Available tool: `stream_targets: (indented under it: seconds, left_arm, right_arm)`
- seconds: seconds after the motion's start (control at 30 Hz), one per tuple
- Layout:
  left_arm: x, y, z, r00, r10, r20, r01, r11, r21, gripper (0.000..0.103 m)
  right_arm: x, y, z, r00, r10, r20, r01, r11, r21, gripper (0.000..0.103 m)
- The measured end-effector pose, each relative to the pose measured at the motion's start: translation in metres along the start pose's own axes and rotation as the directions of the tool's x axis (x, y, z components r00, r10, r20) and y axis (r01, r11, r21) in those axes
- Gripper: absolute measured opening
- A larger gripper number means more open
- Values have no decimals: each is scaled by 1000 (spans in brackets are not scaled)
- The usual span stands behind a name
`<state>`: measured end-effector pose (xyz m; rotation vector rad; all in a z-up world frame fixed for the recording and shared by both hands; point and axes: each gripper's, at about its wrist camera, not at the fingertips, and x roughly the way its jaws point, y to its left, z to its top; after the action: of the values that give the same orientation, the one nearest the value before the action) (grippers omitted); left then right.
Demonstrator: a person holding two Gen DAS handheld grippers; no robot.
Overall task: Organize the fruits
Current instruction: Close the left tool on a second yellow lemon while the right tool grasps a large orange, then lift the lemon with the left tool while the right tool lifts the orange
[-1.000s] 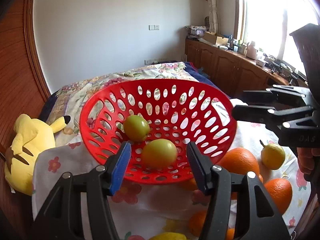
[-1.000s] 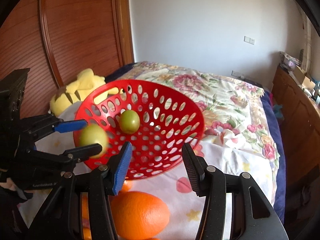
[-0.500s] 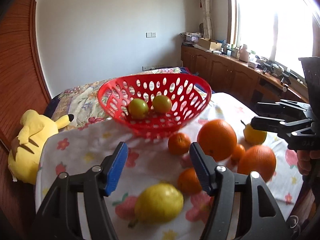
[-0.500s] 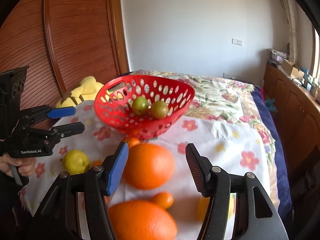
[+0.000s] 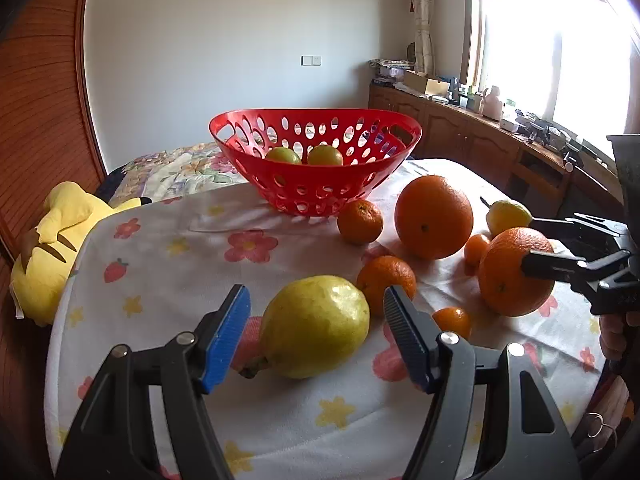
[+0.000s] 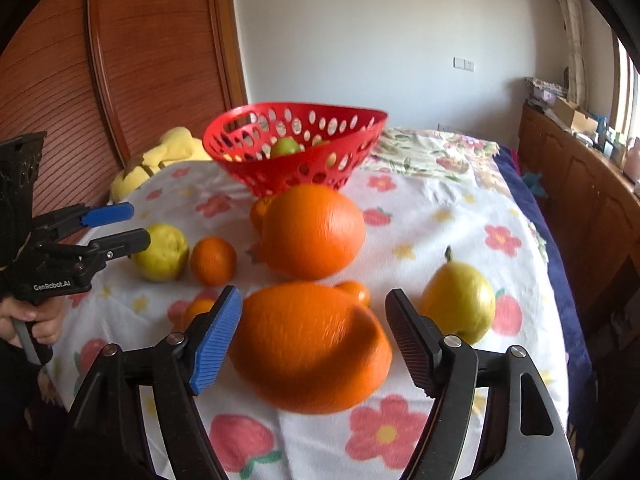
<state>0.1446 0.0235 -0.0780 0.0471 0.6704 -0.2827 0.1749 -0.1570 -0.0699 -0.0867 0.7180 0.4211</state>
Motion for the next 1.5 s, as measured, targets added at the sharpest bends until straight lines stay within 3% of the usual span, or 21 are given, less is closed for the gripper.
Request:
stream_targets:
  seconds: [0.13, 0.3, 0.7, 1.5]
  left_arm:
    - [4, 1, -4, 1000, 6, -2, -6, 1000, 0, 70]
    - [11, 1, -7, 1000, 3, -17, -3, 1000, -4, 70]
    - [12, 4, -7, 1000, -12, -19, 12, 1000, -12, 70]
    - [26, 4, -9, 996, 0, -91, -1, 1000, -14, 70]
  right_arm:
    - [3, 5, -8, 1000, -20, -10, 20, 1000, -15, 88]
    - [4, 5, -12, 999, -38, -11, 38, 999, -12, 90]
    - [14, 4, -16, 998, -14, -58, 16, 999, 32, 100]
    - [31, 11, -21, 996, 16, -87, -13, 999, 37, 98]
